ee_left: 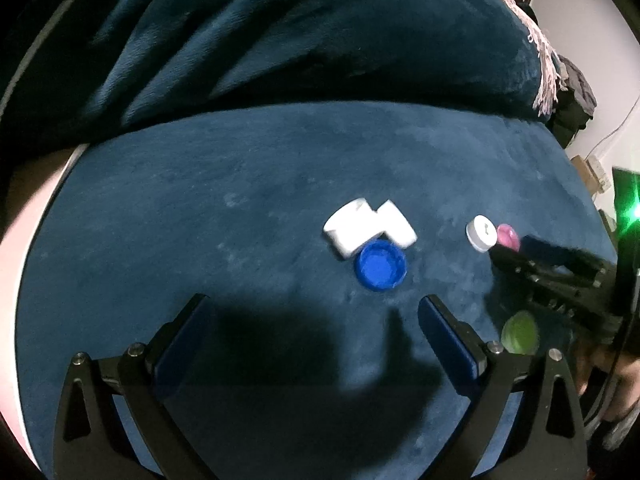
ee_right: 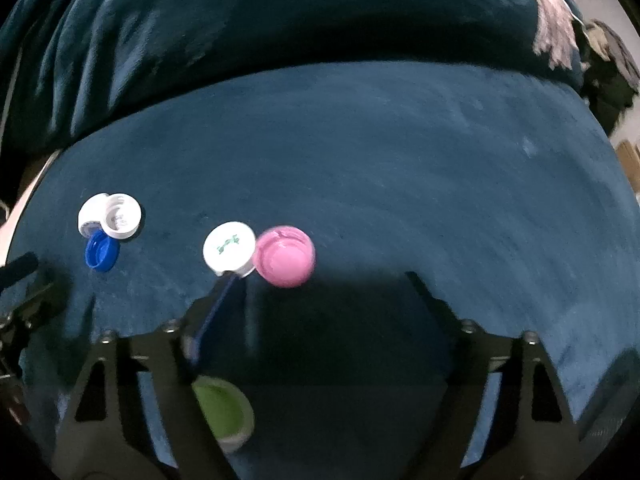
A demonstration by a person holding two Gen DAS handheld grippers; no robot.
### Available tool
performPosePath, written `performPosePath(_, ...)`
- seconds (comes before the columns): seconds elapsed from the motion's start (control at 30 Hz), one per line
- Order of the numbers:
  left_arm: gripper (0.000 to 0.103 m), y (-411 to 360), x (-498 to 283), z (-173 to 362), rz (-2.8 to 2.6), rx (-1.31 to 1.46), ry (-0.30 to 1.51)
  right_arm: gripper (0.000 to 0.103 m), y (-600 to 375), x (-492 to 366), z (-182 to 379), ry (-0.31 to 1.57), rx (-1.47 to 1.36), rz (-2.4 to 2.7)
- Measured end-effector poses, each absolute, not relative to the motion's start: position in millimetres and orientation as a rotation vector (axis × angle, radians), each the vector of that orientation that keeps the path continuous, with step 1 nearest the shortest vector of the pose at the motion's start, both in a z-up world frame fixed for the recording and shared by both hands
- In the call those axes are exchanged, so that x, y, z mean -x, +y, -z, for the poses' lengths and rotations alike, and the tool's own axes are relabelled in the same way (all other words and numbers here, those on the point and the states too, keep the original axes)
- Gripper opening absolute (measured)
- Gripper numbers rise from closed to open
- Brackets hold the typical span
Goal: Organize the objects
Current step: 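Grasp the blue cap with the left gripper while the right gripper grasps the pink cap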
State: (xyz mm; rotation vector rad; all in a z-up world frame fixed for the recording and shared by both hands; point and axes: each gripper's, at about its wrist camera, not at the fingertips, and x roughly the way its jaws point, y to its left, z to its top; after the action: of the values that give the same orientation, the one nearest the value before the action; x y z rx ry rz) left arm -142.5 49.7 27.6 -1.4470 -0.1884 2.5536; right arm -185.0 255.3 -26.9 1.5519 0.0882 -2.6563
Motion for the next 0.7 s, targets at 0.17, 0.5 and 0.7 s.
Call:
performPosePath(0.17,0.099,58.4,157.0,-30.9,-2.515,1.434,-0.219,0.03,251.9,177.2,22.2,0.096,-1.508,2.618)
performPosePath(0.5,0.03,88.3,167.3,-19.4,-2.457,1.522,0.008,0.03,246.4,138.0,-6.5,0.026,-1.419,2.672)
performPosePath(0.7,0.03,77.0,142.9,-40.9,-2.441,1.508,0.012,0.03,241.6,107.9,-16.9,0.0,-1.375,2.68)
